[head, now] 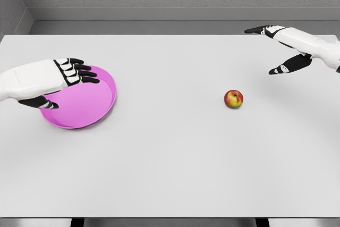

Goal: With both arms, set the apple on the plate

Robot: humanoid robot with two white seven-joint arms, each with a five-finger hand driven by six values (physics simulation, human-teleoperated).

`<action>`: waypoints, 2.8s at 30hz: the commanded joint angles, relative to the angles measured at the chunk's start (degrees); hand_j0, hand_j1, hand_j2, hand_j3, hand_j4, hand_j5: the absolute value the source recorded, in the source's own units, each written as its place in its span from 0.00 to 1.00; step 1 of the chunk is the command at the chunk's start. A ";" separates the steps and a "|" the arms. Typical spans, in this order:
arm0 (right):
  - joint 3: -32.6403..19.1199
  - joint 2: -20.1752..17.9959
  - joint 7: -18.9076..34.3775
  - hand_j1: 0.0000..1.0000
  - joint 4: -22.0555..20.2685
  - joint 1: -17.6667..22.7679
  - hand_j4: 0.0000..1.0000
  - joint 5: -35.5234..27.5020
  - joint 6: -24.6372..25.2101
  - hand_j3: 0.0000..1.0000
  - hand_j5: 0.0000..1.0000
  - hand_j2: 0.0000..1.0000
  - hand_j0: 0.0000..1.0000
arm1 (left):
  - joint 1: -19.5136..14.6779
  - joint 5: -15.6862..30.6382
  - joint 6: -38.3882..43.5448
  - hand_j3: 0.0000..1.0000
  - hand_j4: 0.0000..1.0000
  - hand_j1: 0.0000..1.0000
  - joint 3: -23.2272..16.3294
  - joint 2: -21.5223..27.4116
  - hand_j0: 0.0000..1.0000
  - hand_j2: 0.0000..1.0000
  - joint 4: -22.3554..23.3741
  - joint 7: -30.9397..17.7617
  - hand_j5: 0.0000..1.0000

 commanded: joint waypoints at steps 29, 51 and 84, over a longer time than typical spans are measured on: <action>5.68 -1.80 -0.03 1.00 0.24 6.24 1.00 -0.95 0.17 1.00 1.00 1.00 1.00 | -0.35 0.36 0.06 1.00 1.00 1.00 -0.51 -0.23 1.00 1.00 0.00 -1.06 1.00; 8.23 1.54 -0.03 1.00 -0.12 6.06 1.00 -0.52 0.17 1.00 1.00 1.00 1.00 | -0.44 0.36 0.06 1.00 1.00 1.00 -0.42 -0.23 1.00 1.00 0.08 -1.15 1.00; 9.02 4.44 -0.03 1.00 4.45 5.19 1.00 3.18 0.17 1.00 1.00 1.00 1.00 | -0.70 0.27 0.06 1.00 1.00 1.00 -0.42 -0.32 1.00 1.00 0.08 -1.94 1.00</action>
